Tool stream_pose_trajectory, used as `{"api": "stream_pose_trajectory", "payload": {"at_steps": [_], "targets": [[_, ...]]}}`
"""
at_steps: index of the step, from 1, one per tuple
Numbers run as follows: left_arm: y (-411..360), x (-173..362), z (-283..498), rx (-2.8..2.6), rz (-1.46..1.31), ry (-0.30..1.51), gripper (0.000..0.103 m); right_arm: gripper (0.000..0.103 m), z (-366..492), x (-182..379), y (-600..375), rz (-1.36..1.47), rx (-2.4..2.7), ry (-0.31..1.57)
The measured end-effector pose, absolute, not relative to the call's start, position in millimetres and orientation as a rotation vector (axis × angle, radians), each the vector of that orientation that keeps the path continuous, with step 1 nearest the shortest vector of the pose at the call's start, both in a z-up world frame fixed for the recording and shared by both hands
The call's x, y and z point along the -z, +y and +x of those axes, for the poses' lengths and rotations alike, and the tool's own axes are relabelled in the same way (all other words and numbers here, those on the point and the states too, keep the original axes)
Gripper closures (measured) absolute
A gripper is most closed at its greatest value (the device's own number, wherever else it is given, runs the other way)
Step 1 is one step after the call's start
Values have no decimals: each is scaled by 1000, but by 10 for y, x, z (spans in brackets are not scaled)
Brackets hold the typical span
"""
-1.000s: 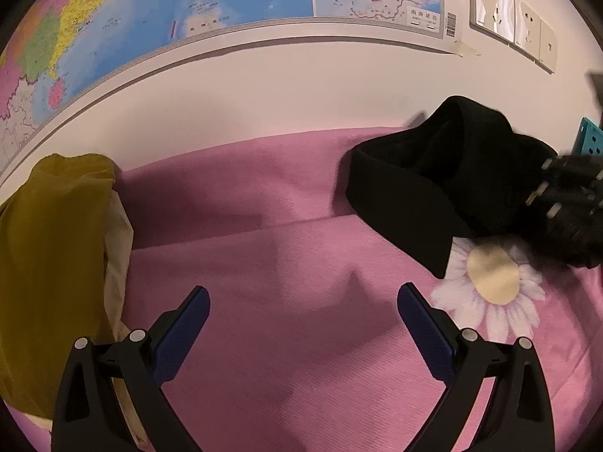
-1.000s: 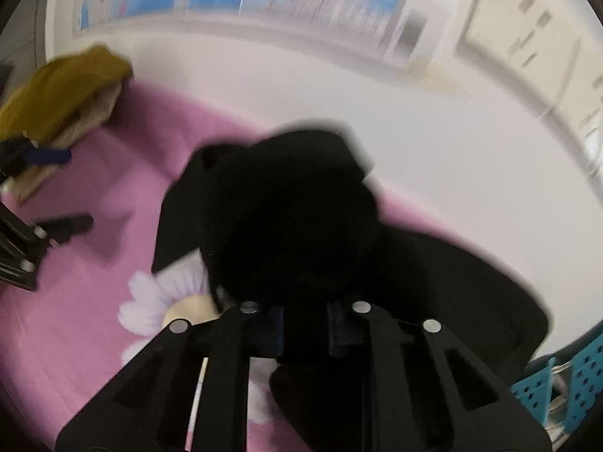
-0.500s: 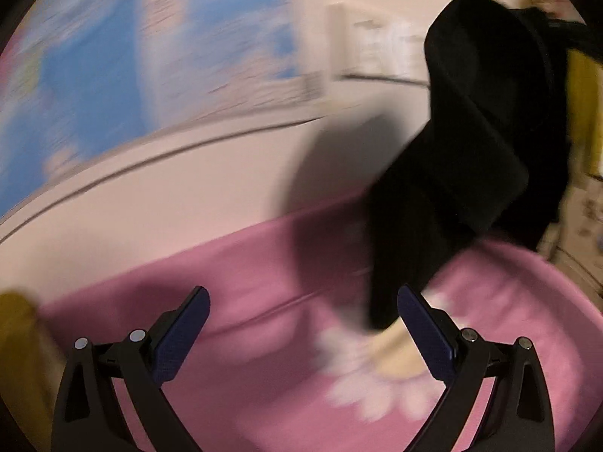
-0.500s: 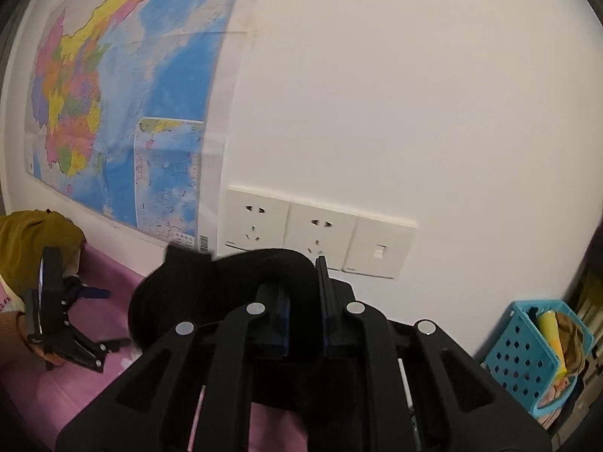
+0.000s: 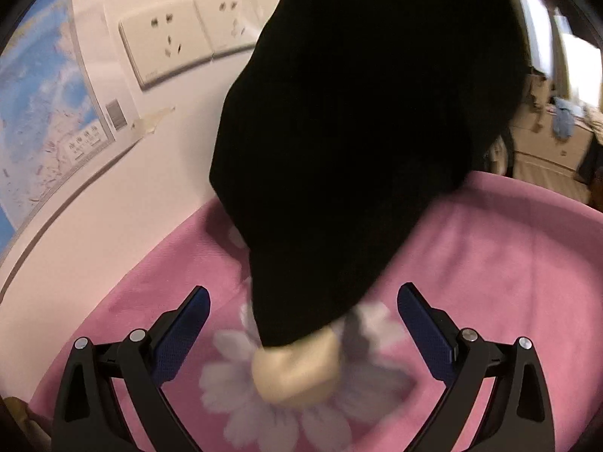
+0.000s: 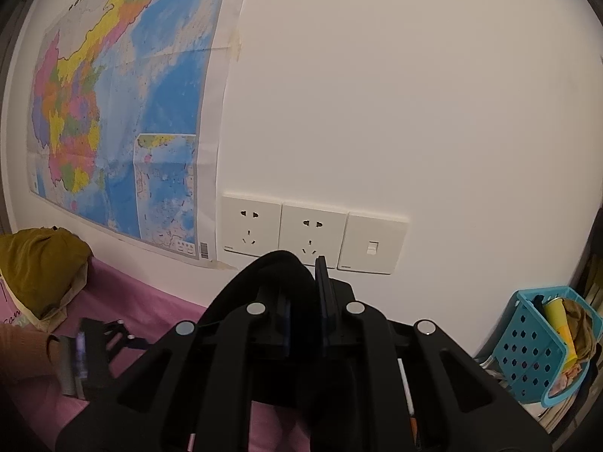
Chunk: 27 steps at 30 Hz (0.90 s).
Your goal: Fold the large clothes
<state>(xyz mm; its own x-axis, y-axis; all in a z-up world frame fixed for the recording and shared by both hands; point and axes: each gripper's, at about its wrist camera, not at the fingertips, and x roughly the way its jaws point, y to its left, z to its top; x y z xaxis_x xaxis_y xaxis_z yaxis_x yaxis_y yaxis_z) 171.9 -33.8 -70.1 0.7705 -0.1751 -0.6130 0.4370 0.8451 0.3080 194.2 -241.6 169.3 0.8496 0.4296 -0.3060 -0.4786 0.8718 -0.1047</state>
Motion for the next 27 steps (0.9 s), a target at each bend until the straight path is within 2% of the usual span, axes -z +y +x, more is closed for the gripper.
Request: {"api": "stream_pose_trajectory", "payload": {"at_steps": [1, 2, 3, 4, 9, 14, 18, 21, 27], "targets": [[-388, 742, 1811, 313, 461, 622, 14, 92, 1943, -1695, -2446, -178, -475, 278], [-396, 787, 1989, 278, 449, 677, 47, 92, 1945, -1697, -2477, -177, -465, 276], [-389, 819, 2136, 258, 419, 731, 87, 92, 1955, -1706, -2519, -172, -454, 276], [-333, 842, 2295, 244, 345, 795, 96, 92, 1970, -1724, -2590, -168, -437, 276], [-220, 298, 2571, 126, 184, 669, 97, 95, 2032, -1895, -2879, -175, -328, 252], [-306, -807, 2643, 175, 58, 470, 97, 95, 1889, -2493, -3193, -190, -201, 121], [-725, -1347, 2588, 175, 139, 347, 97, 95, 1602, -3030, -3418, -191, -132, 1], [-935, -1803, 2268, 173, 125, 207, 97, 95, 1321, -3373, -3581, -180, -80, -70], [-830, -2500, 1254, 116, 57, -16, 97, 95, 492, -3700, -3737, -170, -104, -182]]}}
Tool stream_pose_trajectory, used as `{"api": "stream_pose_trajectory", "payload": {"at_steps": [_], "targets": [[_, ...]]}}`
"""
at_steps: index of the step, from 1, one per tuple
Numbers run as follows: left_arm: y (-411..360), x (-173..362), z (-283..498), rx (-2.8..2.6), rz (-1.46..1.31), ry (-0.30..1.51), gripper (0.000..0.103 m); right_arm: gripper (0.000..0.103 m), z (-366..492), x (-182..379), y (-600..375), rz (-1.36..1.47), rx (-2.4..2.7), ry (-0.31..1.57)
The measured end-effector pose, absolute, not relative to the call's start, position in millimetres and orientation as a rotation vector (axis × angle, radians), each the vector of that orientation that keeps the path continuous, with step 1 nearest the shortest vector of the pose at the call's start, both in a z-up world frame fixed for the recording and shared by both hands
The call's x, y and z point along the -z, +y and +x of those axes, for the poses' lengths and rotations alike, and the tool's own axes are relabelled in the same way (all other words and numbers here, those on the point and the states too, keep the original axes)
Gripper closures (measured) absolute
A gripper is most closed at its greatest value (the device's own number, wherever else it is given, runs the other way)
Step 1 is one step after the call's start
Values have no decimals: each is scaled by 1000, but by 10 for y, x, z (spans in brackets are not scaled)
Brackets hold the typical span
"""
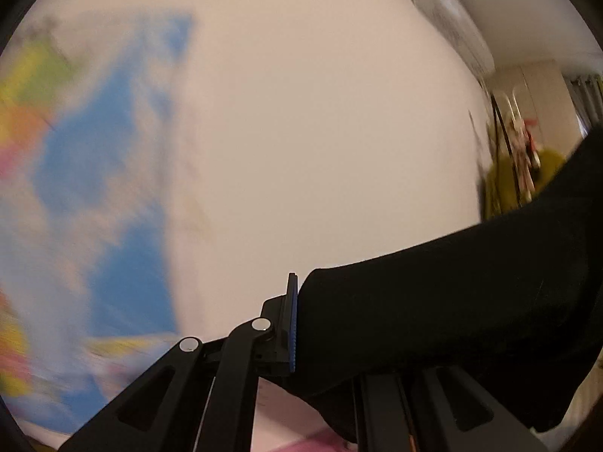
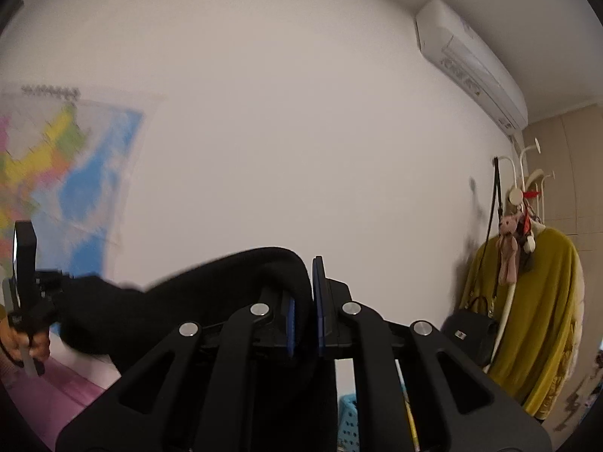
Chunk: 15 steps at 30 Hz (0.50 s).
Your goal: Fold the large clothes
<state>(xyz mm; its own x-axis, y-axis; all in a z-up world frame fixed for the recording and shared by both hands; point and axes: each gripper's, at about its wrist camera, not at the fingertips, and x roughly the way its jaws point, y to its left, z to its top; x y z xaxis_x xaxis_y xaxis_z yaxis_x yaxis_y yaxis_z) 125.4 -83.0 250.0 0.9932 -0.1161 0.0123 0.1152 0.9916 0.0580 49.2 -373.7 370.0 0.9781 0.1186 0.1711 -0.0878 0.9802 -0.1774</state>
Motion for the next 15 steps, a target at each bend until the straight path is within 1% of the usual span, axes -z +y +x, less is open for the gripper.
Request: {"api": "stream_pose_trajectory", "payload": {"at_steps": [4, 6, 10, 13, 15], "targets": [[-686, -2721, 293, 67, 27, -113, 97, 95, -65, -3721, -3713, -148, -183, -222], [-674, -2788, -227, 10, 62, -150, 97, 95, -345, -3683, -3667, -138, -248, -246], [-444, -2917, -1214, -118, 123, -175, 96, 95, -730, -3579, -3609, -70, -416, -241], [-355, -2995, -1800, -205, 166, -183, 96, 95, -998, -3576, -3479, -55, -553, -227], [-344, -3019, -2021, -249, 194, -169, 96, 95, -1141, -3598, -3401, -60, -630, -219]]}}
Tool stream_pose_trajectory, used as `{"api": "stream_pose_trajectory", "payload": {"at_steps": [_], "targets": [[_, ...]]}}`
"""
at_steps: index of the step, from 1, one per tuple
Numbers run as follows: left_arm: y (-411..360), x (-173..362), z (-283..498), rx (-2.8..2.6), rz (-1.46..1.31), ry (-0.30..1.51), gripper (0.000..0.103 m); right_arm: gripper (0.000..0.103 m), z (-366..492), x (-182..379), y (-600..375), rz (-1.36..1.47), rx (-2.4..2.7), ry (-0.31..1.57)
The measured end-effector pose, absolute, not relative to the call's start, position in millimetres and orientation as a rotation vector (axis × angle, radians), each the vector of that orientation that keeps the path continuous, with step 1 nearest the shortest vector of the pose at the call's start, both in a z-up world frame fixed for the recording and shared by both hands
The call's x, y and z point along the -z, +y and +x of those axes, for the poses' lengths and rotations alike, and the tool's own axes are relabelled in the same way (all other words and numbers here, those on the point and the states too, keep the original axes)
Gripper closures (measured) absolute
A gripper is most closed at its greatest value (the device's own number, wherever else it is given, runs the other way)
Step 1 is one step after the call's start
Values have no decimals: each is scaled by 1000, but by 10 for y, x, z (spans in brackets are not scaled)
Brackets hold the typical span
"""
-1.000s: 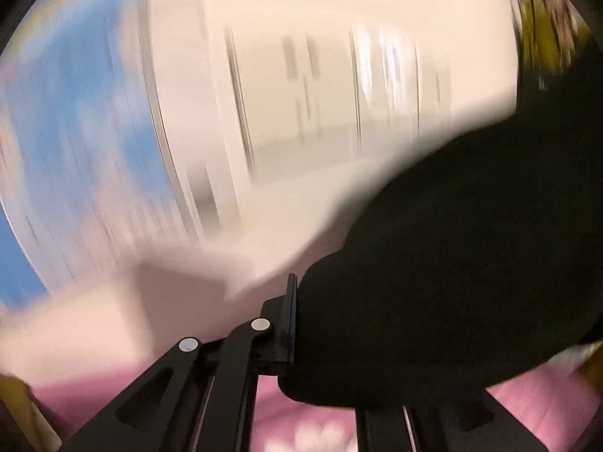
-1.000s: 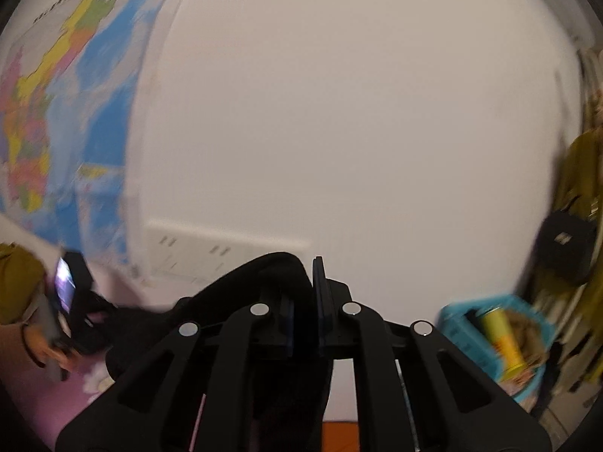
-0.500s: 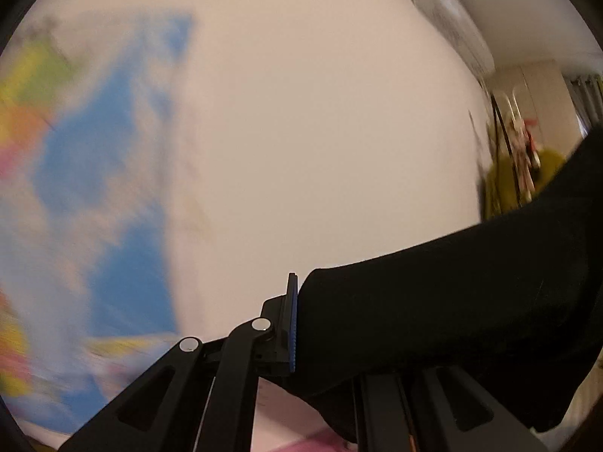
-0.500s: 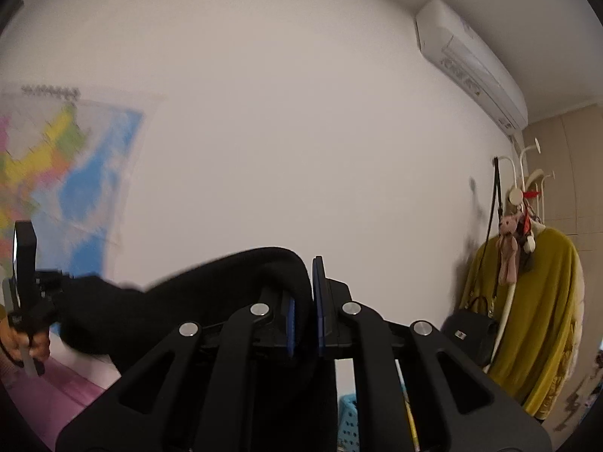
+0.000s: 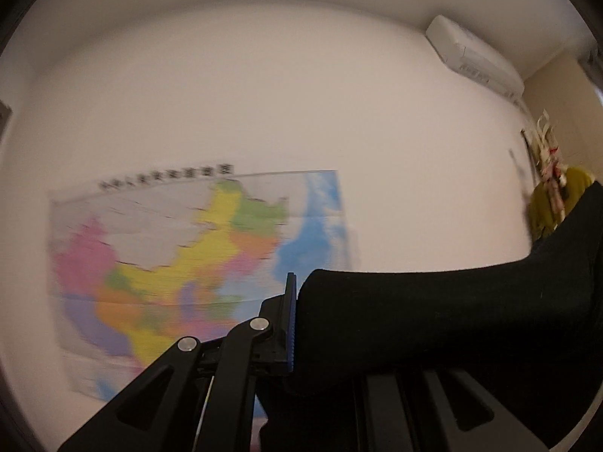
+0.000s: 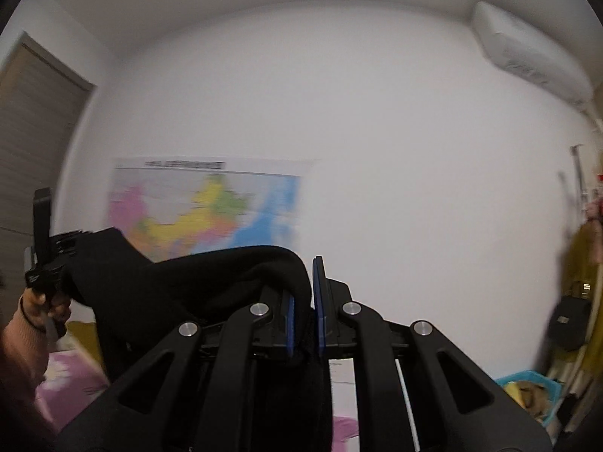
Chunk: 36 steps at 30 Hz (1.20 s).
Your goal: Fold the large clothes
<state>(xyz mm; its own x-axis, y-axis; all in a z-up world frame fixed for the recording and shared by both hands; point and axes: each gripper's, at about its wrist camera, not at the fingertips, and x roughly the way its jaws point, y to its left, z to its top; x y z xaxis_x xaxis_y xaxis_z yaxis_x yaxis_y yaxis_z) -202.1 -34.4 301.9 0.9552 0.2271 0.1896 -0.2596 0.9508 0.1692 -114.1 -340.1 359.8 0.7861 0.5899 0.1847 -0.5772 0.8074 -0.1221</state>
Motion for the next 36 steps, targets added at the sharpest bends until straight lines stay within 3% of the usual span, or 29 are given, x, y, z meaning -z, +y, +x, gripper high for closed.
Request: {"api": "stream_pose_trajectory", "payload": {"at_steps": [5, 11, 18, 21, 25, 30, 32, 34, 36], "targets": [[-93, -2767, -2144, -342, 248, -20, 96, 95, -977, -3503, -3101, -79, -735, -144], [394, -1976, -1273, -339, 169, 304, 96, 94, 233, -2970, -2443, -70, -785, 108], [1084, -190, 217, -445, 19, 776, 97, 94, 1848, -1331, -1465, -123, -748, 598], [1276, 390, 591, -468, -32, 892, 97, 94, 2167, -556, -1162, -199, -696, 759], [1431, 462, 770, -435, -86, 925, 95, 94, 2437, -312, -1220, -121, -692, 816], [1651, 391, 1066, -399, -116, 980, 82, 90, 2962, -171, -1284, 31, -669, 958], [1769, 431, 1225, -388, -181, 1022, 81, 87, 3130, -21, -1220, 61, -640, 1017], [1947, 562, 1392, -387, -289, 1109, 81, 73, 3317, 204, -1176, 85, -554, 1081], [2049, 589, 1473, -361, -343, 1132, 79, 67, 3379, 284, -1189, 102, -507, 1087]]}}
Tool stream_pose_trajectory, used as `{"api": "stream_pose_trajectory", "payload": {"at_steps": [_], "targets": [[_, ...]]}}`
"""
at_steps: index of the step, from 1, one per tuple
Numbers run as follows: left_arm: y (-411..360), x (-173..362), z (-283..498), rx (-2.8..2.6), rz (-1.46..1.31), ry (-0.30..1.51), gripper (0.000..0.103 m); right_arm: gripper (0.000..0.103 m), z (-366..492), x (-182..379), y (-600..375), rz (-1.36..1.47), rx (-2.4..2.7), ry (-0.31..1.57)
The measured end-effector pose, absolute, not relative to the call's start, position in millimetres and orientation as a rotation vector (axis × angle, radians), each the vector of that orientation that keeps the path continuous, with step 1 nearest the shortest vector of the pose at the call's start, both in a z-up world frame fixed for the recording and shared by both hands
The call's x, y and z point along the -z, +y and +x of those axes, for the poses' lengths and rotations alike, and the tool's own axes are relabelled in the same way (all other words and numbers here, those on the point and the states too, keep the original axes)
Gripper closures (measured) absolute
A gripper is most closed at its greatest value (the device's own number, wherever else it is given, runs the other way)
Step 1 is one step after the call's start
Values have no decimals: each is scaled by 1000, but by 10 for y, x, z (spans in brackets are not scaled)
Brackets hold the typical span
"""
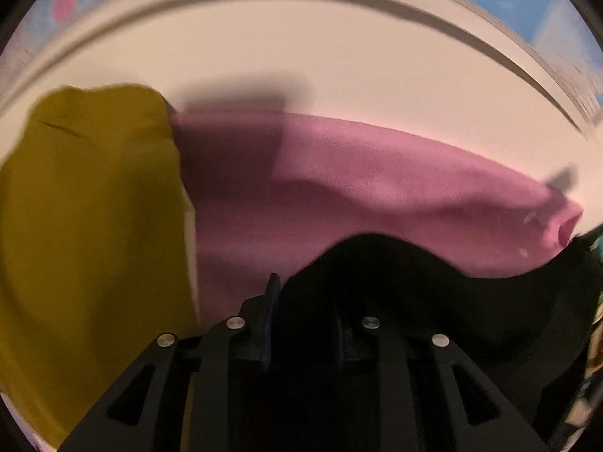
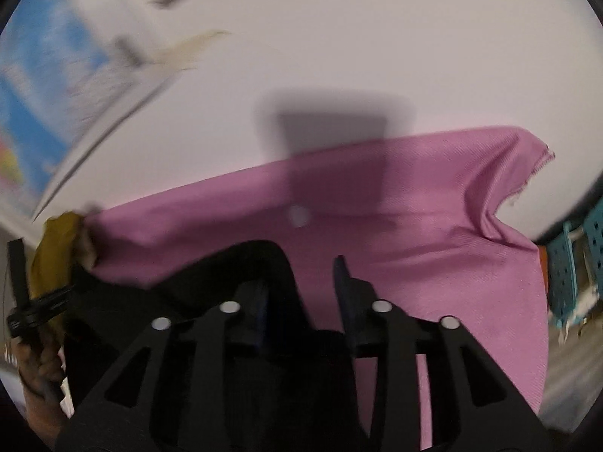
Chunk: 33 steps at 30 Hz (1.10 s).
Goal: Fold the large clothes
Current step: 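Lay the black jacket flat on the bed with both grippers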
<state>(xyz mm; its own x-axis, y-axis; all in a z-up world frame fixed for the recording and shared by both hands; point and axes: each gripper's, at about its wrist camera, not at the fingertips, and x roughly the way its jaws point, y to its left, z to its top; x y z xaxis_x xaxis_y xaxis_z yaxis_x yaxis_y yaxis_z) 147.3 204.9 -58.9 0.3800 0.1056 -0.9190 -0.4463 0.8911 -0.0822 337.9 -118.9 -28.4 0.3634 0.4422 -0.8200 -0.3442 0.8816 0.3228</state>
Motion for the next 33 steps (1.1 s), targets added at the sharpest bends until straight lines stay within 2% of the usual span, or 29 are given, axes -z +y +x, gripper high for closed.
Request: {"api": "stream_pose_trajectory", "payload": {"at_steps": [1, 2, 4, 5, 7, 10, 12, 16, 19, 21, 22, 24, 25, 27, 28, 29, 30, 33], "targets": [[2105, 596, 1502, -337, -369, 1137, 75, 64, 3381, 284, -1213, 119, -495, 1076], [2182, 601, 1505, -294, -427, 1143, 64, 59, 3359, 274, -1250, 132, -496, 1057], [2288, 594, 1458, -213, -512, 1131, 63, 54, 3252, 177, -1276, 108, -523, 1006], [2312, 559, 1404, -210, -505, 1110, 63, 47, 3143, 108, -1252, 51, -555, 977], [2259, 491, 1312, -181, -451, 1069, 63, 38, 2928, 25, -1217, -48, -586, 947], [2033, 423, 1128, -92, -351, 1029, 61, 36, 2690, -4, -1317, -64, -651, 972], [1808, 368, 950, -61, -232, 1004, 48, 33, 2494, -15, -1471, -54, -683, 977], [1468, 275, 559, -12, -63, 945, 43, 25, 1953, -4, -1841, -90, -731, 981], [1358, 274, 302, -2, 9, 913, 39, 24, 1510, 17, -2125, -88, -782, 1016], [1323, 305, 149, -12, 31, 905, 39, 19, 1136, 67, -2244, -111, -808, 1013], [1320, 322, 58, -18, 36, 903, 39, 11, 974, 98, -2290, -118, -818, 1012], [1367, 317, -51, -35, 27, 904, 37, 11, 769, 148, -2329, -137, -848, 1011], [1373, 342, -126, -42, 22, 904, 37, 13, 678, 172, -2342, -159, -850, 1004], [1366, 398, -140, -52, 8, 902, 37, 40, 530, 248, -2328, -217, -841, 1005], [1380, 399, -186, -55, -1, 903, 37, 67, 490, 284, -2308, -238, -847, 1019], [1386, 400, -272, -59, -11, 901, 37, 89, 485, 284, -2297, -247, -839, 1017], [1395, 396, -313, -63, -16, 901, 37, 97, 516, 253, -2326, -231, -840, 1004], [1428, 391, -421, -91, -15, 899, 37, 98, 695, -16, -2628, -123, -770, 921]]}}
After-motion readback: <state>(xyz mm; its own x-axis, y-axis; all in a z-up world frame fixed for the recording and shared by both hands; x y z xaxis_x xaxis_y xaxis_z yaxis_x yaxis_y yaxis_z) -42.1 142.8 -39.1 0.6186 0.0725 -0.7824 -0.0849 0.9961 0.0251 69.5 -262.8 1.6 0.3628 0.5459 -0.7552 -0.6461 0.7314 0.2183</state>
